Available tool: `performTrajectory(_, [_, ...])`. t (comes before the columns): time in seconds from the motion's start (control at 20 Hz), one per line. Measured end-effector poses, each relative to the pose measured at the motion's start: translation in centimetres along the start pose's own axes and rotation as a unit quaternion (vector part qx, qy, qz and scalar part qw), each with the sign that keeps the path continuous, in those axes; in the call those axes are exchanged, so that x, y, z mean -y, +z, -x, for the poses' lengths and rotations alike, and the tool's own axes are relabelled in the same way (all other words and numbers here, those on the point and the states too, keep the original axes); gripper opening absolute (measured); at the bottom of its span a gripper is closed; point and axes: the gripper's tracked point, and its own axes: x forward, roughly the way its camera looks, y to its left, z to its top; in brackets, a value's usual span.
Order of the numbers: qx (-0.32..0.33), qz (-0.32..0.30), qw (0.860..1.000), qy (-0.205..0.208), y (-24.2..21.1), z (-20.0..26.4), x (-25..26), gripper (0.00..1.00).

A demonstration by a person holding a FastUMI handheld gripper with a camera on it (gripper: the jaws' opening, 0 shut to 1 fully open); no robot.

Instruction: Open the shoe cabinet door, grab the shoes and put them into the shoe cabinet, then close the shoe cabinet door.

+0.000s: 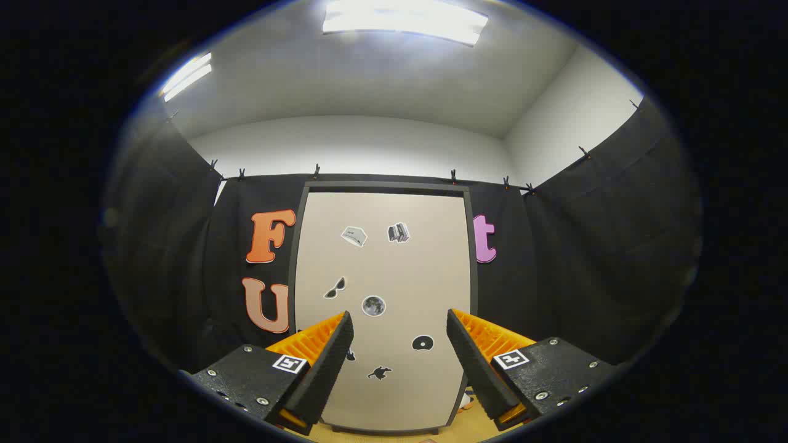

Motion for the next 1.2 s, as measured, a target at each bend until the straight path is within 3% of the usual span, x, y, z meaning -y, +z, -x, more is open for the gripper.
performTrajectory(0.9, [-0.013,-0.019,1.000,0.008,-0.8,-1.2,-1.0,0.95])
performTrajectory(1.2, [-0.038,-0.033,0.999,0.017,-3.1,-2.5,-3.2,0.95])
